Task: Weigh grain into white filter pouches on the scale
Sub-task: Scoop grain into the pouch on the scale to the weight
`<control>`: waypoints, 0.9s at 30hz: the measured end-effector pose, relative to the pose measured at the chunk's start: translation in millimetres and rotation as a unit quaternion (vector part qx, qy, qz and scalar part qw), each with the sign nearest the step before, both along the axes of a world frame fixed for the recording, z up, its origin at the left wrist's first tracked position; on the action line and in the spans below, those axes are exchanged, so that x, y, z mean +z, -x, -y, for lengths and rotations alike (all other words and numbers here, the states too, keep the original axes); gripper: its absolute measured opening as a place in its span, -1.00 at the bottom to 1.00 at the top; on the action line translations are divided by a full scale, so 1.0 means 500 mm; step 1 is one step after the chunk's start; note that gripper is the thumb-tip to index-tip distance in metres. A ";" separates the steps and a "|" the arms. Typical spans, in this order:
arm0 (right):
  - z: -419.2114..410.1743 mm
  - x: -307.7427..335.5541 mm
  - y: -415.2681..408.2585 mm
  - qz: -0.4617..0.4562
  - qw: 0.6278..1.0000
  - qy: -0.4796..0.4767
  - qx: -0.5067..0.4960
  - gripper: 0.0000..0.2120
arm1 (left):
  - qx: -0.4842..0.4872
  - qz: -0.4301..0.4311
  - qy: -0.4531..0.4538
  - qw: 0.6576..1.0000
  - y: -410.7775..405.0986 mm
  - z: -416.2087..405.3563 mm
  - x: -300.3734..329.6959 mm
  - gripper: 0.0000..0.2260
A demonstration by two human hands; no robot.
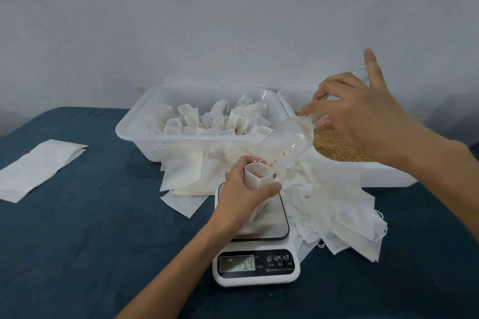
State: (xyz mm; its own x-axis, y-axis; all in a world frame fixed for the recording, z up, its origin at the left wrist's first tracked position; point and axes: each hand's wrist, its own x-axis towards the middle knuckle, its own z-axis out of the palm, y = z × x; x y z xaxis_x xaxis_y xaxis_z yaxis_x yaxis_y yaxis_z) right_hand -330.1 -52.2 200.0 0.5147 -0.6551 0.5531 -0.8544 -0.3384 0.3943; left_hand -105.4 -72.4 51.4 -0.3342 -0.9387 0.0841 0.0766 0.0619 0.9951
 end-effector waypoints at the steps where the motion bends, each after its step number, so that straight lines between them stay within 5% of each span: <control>1: 0.000 0.000 -0.001 -0.001 1.000 0.004 0.005 -0.67 | 0.000 0.003 0.000 1.000 -0.001 0.001 -0.001 -0.53; 16: -0.006 0.003 -0.020 -0.055 0.993 0.089 0.062 -0.67 | 0.009 -0.002 -0.005 1.000 -0.003 0.002 -0.002 -0.48; 27: -0.003 -0.033 0.065 0.171 0.984 -0.011 -0.042 -0.74 | 0.012 -0.005 -0.011 1.000 -0.001 -0.004 0.006 -0.50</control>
State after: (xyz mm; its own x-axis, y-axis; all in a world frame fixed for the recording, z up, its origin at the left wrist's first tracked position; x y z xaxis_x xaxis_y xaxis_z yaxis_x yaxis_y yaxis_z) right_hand -362.6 -50.8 183.4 0.2436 -0.7009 0.6703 -0.9615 -0.2653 0.0720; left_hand -104.9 -70.5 54.4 -0.3106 -0.9482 0.0673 0.0857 0.0426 0.9954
